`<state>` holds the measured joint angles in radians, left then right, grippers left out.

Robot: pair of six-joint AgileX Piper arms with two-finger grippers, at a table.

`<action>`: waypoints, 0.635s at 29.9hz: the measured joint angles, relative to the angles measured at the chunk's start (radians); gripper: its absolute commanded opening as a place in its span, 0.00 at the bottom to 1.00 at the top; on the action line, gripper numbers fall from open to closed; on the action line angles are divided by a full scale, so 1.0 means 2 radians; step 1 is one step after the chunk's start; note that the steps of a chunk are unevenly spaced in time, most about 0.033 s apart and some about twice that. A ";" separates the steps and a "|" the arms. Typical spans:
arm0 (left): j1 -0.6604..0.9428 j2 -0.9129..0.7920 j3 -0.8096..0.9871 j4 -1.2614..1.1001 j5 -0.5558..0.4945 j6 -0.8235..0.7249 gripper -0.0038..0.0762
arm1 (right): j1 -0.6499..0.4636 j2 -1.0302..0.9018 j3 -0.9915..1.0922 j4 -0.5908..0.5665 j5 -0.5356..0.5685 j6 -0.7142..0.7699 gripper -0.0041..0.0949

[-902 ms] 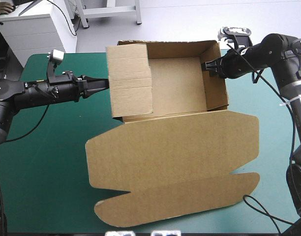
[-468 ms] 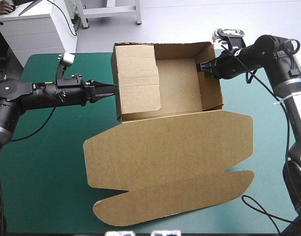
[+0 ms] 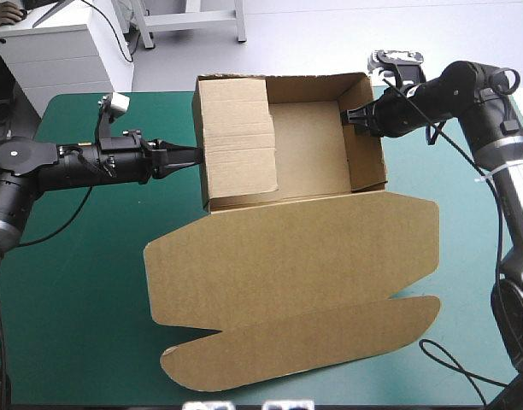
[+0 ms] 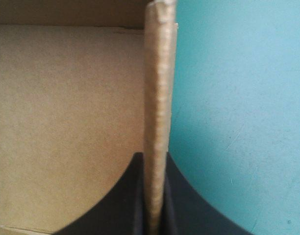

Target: Fold the box

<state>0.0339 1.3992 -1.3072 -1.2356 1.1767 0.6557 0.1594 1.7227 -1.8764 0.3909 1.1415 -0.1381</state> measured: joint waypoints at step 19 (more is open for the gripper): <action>0.000 0.000 0.000 0.091 -0.007 -0.071 0.72 | 0.070 0.010 0.000 -0.064 -0.038 0.018 0.03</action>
<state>0.0339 1.3992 -1.3072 -1.0532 1.1636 0.5144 0.2996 1.7425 -1.8754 0.2620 1.0646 -0.1028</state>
